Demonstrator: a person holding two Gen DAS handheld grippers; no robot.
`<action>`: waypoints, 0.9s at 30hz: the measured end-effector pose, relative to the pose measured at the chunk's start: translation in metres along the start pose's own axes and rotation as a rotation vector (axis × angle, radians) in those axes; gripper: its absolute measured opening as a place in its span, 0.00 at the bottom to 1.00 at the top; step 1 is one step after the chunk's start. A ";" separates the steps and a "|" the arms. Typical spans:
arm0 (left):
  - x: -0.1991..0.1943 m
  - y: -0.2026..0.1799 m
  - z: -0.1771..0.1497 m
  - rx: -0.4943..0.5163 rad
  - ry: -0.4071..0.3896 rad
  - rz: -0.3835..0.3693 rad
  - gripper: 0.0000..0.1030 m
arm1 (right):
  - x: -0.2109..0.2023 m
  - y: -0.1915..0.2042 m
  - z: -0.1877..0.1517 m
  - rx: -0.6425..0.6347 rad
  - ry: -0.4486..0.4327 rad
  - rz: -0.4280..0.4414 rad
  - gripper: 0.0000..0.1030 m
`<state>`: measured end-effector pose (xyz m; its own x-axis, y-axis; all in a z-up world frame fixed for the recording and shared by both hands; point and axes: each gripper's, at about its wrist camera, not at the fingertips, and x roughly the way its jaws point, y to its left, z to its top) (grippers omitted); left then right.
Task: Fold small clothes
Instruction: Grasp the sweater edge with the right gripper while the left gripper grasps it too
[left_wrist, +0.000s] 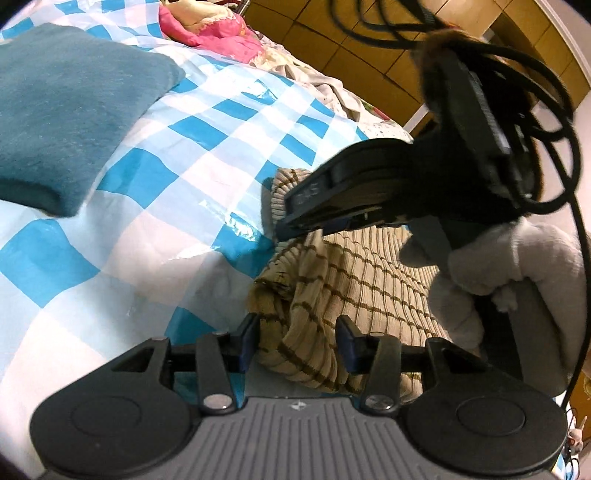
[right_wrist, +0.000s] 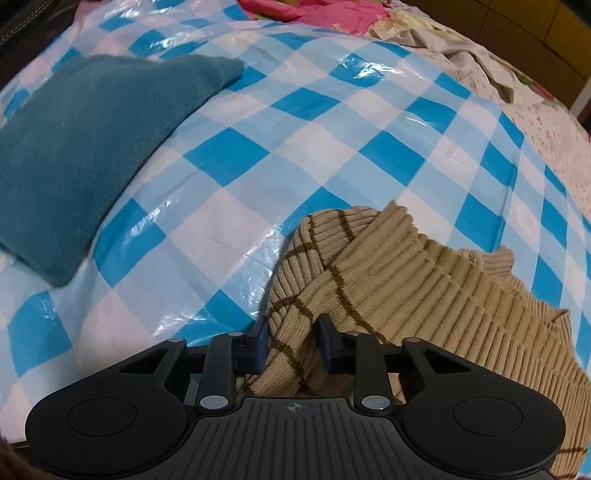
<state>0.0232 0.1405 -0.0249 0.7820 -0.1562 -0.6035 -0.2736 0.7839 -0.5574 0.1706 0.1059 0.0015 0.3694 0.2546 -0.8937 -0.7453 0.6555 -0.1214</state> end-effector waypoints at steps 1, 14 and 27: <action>0.000 0.001 0.001 0.001 -0.002 -0.001 0.55 | -0.002 -0.003 0.000 0.012 -0.004 0.012 0.19; 0.002 -0.001 0.003 0.000 -0.032 0.033 0.60 | -0.039 -0.043 -0.017 0.149 -0.081 0.133 0.13; 0.017 -0.039 -0.002 0.201 -0.022 0.075 0.43 | -0.064 -0.082 -0.044 0.268 -0.156 0.212 0.12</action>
<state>0.0464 0.1056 -0.0148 0.7765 -0.0817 -0.6248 -0.2155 0.8973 -0.3852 0.1835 0.0050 0.0496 0.3183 0.4964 -0.8076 -0.6502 0.7343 0.1951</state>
